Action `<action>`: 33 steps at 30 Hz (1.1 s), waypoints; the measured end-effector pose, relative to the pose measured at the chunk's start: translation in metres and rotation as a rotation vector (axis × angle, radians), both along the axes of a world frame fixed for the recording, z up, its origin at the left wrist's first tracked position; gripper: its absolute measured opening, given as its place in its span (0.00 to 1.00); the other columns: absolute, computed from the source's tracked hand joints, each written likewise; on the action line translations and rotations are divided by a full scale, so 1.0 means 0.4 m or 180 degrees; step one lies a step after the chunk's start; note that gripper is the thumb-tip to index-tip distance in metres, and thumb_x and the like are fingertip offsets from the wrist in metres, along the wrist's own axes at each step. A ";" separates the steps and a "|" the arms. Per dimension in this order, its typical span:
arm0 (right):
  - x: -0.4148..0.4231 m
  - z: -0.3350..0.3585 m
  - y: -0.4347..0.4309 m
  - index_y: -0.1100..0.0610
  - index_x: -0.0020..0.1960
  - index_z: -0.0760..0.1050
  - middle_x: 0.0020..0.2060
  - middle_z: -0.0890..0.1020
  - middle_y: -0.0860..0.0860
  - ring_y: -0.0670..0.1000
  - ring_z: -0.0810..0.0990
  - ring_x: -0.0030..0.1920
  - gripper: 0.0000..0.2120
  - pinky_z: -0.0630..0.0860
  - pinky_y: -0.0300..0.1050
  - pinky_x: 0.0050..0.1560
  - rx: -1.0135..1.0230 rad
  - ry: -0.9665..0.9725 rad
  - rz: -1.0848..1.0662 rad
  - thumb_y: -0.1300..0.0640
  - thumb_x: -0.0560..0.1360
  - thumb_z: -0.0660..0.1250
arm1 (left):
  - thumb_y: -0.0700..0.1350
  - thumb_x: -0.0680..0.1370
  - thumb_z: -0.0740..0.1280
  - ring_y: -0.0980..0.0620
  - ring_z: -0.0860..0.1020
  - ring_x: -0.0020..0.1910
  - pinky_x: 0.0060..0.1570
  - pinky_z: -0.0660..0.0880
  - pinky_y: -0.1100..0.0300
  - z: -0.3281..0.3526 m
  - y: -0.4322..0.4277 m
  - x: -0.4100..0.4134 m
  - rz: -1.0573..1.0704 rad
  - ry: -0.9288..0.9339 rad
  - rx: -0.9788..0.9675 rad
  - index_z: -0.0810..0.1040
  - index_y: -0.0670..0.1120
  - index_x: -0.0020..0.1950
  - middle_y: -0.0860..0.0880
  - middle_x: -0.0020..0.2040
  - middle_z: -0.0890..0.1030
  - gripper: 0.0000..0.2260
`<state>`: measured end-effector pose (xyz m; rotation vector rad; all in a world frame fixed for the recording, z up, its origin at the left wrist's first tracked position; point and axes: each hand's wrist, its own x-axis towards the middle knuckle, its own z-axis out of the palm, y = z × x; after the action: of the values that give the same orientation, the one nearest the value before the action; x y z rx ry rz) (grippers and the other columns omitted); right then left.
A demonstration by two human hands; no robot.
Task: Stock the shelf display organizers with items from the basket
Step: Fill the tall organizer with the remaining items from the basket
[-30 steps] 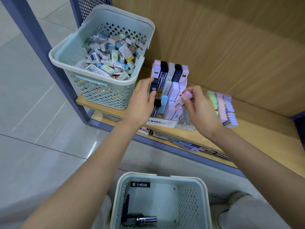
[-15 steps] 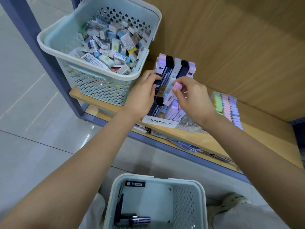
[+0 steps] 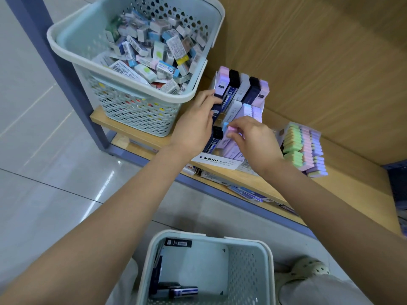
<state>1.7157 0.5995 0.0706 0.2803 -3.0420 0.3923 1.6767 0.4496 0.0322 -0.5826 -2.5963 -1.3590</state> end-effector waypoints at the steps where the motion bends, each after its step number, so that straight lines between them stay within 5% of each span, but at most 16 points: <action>1: 0.001 -0.001 -0.001 0.60 0.61 0.74 0.53 0.79 0.56 0.57 0.79 0.49 0.12 0.76 0.53 0.47 -0.0041 0.0002 -0.0056 0.60 0.79 0.63 | 0.36 0.80 0.57 0.51 0.72 0.62 0.58 0.72 0.57 -0.002 0.001 0.001 -0.0006 -0.0008 0.0006 0.71 0.42 0.65 0.49 0.71 0.66 0.14; 7: -0.020 0.004 -0.001 0.59 0.64 0.72 0.58 0.73 0.56 0.57 0.77 0.53 0.15 0.76 0.55 0.48 0.0548 -0.0229 -0.0017 0.58 0.78 0.63 | 0.34 0.79 0.57 0.52 0.70 0.64 0.59 0.68 0.63 -0.005 0.004 0.006 0.0006 -0.0040 0.0022 0.70 0.43 0.67 0.50 0.72 0.64 0.17; 13: -0.014 -0.001 0.007 0.60 0.56 0.76 0.52 0.76 0.54 0.48 0.76 0.44 0.12 0.75 0.50 0.51 -0.0241 -0.0222 -0.0219 0.60 0.74 0.69 | 0.33 0.78 0.58 0.53 0.70 0.65 0.60 0.68 0.64 -0.009 0.003 0.008 -0.0005 -0.0076 0.0013 0.69 0.44 0.68 0.51 0.73 0.63 0.18; 19: -0.005 0.000 0.018 0.60 0.58 0.76 0.52 0.81 0.56 0.56 0.79 0.50 0.11 0.77 0.53 0.50 -0.0035 -0.0001 -0.0197 0.60 0.78 0.65 | 0.33 0.78 0.58 0.53 0.70 0.65 0.61 0.70 0.61 -0.006 0.006 0.011 -0.0010 -0.0030 -0.0043 0.68 0.44 0.68 0.50 0.73 0.62 0.19; 23: 0.004 -0.005 0.003 0.65 0.53 0.79 0.48 0.80 0.59 0.61 0.79 0.47 0.08 0.77 0.51 0.39 0.0345 0.0321 0.0143 0.63 0.76 0.66 | 0.33 0.78 0.58 0.53 0.68 0.67 0.59 0.68 0.64 -0.001 0.007 0.015 -0.0001 -0.0039 -0.0092 0.68 0.44 0.69 0.51 0.74 0.61 0.19; 28: 0.017 -0.006 0.010 0.61 0.63 0.72 0.56 0.75 0.57 0.58 0.76 0.52 0.14 0.68 0.48 0.40 0.0610 0.0131 -0.0103 0.57 0.81 0.57 | 0.35 0.79 0.58 0.52 0.64 0.70 0.61 0.66 0.63 0.011 0.011 0.023 -0.0041 -0.0167 -0.0274 0.65 0.46 0.71 0.51 0.76 0.57 0.20; 33: 0.042 -0.011 0.020 0.61 0.68 0.68 0.62 0.71 0.56 0.56 0.72 0.60 0.16 0.71 0.47 0.48 0.0393 -0.0086 0.0011 0.64 0.80 0.57 | 0.36 0.79 0.58 0.48 0.61 0.73 0.65 0.65 0.58 0.039 0.010 0.029 -0.0152 -0.0316 -0.0695 0.60 0.46 0.74 0.49 0.77 0.52 0.23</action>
<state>1.7327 0.6075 0.0663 0.2889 -3.0980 0.2101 1.6883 0.4537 0.0476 -0.6265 -2.8515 -1.1527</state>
